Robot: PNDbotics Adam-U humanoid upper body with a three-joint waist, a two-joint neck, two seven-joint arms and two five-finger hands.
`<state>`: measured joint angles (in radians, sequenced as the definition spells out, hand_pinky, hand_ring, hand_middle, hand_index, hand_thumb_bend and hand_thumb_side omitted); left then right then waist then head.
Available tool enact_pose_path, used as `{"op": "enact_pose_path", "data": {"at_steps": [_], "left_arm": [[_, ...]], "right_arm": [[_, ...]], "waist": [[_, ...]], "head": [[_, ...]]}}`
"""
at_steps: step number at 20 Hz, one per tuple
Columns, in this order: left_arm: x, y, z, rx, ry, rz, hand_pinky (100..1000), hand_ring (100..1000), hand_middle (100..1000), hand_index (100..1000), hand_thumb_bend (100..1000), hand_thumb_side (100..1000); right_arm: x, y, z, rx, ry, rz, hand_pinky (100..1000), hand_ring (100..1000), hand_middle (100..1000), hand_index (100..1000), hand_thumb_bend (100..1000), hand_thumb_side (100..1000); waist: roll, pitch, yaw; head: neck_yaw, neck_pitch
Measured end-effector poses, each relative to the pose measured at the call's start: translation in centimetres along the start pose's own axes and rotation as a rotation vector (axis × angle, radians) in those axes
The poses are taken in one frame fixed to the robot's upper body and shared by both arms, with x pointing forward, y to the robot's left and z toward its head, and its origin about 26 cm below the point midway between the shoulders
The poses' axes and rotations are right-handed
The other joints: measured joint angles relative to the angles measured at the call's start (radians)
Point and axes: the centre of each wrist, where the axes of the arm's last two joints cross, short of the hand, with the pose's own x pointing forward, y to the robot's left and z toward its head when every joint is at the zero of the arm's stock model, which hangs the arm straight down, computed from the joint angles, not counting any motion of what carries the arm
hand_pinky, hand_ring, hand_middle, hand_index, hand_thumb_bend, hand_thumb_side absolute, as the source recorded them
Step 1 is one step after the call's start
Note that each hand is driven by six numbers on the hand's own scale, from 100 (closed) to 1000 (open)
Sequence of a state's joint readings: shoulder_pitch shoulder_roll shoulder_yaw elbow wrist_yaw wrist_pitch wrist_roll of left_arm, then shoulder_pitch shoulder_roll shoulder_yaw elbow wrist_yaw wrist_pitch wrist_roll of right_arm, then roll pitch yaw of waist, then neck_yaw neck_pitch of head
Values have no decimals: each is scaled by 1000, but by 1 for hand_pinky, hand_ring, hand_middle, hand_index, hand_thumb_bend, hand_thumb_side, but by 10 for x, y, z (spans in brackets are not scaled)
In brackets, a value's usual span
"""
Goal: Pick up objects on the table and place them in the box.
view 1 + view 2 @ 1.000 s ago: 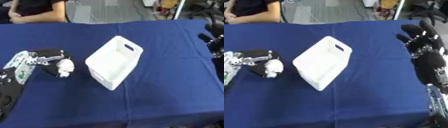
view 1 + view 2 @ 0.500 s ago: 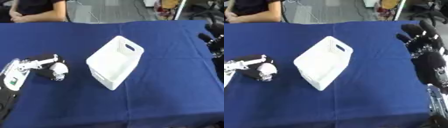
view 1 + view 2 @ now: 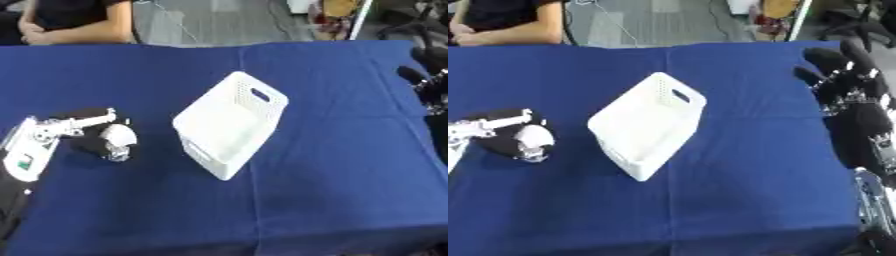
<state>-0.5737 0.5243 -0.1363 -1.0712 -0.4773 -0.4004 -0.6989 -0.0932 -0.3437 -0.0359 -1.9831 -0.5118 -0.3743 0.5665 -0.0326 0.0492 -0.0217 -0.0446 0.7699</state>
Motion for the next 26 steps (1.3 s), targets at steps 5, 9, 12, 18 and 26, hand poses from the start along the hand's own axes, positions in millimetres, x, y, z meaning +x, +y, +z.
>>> {"op": "enact_pose_path", "data": {"at_steps": [5, 9, 12, 18, 26], "left_arm": [[8, 13, 6, 134, -49, 39, 100, 100, 440, 519, 100, 373], [20, 27, 14, 439, -104, 144, 100, 100, 424, 490, 100, 434], [31, 32, 16, 604, -138, 221, 100, 100, 424, 490, 100, 443], [47, 39, 17, 695, -177, 281, 100, 100, 424, 491, 100, 453], [81, 68, 3, 697, -296, 276, 100, 100, 425, 493, 100, 476]], "right_arm": [[0, 0, 0, 0, 1, 1, 959, 997, 887, 1000, 200, 593], [0, 0, 0, 0, 1, 2, 958, 996, 886, 1000, 200, 593], [0, 0, 0, 0, 1, 2, 958, 996, 886, 1000, 200, 594], [0, 0, 0, 0, 1, 2, 958, 996, 886, 1000, 201, 594], [0, 0, 0, 1, 2, 1, 959, 996, 886, 1000, 202, 593]], "waist": [[0, 0, 4], [-1, 0, 6], [-1, 0, 6], [-1, 0, 6], [-1, -3, 8]], "head": [[-1, 0], [-1, 0], [-1, 0], [-2, 0], [-2, 0]]}}
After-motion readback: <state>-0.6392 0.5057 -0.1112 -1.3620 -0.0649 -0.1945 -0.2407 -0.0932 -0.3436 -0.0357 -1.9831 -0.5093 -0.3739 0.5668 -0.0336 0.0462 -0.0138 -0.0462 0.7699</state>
